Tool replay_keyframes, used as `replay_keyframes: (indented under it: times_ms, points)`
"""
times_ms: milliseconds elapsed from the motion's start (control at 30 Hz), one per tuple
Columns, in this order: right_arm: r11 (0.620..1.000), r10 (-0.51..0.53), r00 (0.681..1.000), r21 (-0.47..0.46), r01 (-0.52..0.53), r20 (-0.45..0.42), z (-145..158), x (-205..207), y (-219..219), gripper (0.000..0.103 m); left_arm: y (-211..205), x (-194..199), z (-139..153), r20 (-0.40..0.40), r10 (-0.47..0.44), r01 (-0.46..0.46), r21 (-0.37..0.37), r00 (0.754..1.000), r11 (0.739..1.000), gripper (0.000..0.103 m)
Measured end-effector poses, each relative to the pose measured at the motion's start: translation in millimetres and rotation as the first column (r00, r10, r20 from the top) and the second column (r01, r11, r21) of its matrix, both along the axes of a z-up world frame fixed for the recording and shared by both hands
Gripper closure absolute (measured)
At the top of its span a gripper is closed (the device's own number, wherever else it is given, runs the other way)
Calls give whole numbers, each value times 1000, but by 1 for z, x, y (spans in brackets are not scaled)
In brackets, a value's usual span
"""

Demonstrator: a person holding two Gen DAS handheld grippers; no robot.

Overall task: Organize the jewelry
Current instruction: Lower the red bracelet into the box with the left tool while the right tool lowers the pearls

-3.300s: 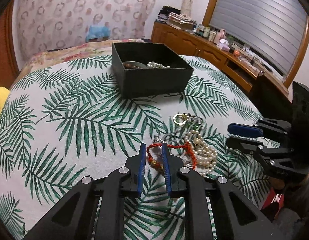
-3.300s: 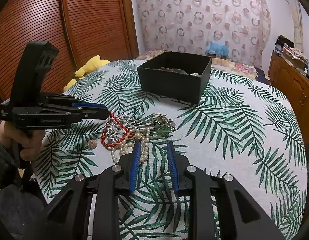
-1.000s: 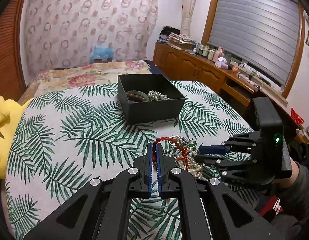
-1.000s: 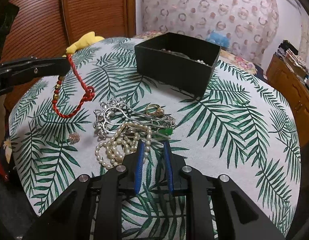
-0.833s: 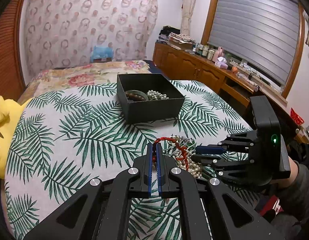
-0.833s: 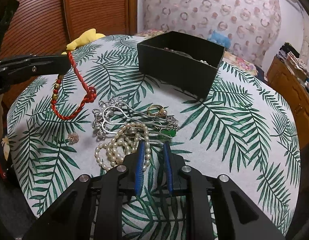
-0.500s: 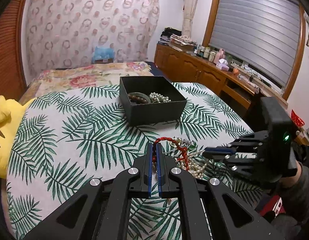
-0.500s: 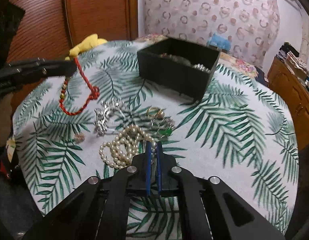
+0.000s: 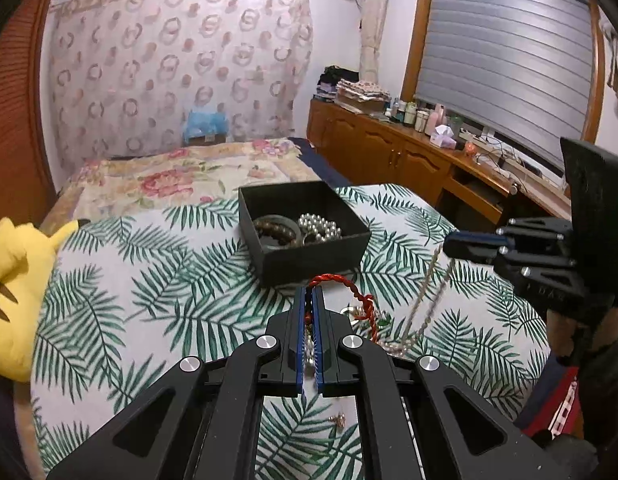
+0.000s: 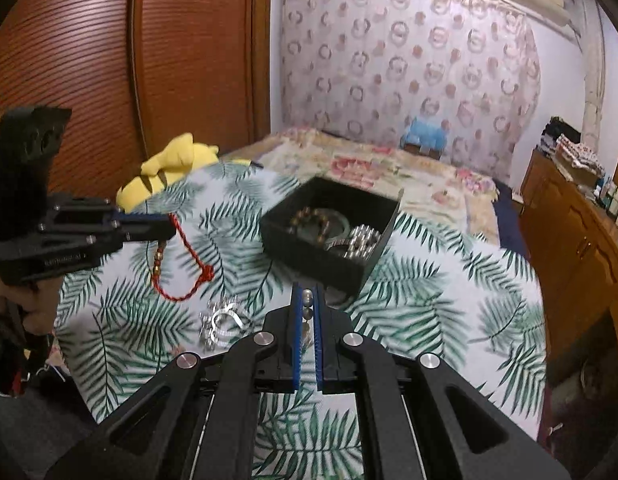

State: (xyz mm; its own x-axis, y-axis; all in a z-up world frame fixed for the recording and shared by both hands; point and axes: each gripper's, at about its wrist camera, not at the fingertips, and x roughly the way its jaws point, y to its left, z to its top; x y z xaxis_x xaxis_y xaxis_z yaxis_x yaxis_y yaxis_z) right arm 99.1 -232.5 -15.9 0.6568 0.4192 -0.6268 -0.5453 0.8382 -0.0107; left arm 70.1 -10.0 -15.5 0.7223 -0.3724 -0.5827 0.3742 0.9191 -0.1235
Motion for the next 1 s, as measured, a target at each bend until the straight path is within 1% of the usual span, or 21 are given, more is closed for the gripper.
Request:
replay_keyframes:
  times_ms: [267,533,767,1000]
  points:
    - [1000,-16,996,15,15,87,40,10,-6,97,1,8,16,28,2,-3,10,1000,1000,100]
    - [999,-39,989,34,35,141,68,23,-16,97,2,14,21,39,6,-6,7,999,1000,100]
    - [998,-44,983,40,38,176,86,42,-16,97,-3,38,26,43,3,-3,9,999,1000,100]
    - [998,-27,976,56,15,218,108,70,-10,97,-9,69,26,33,1,-1,12,999,1000,100]
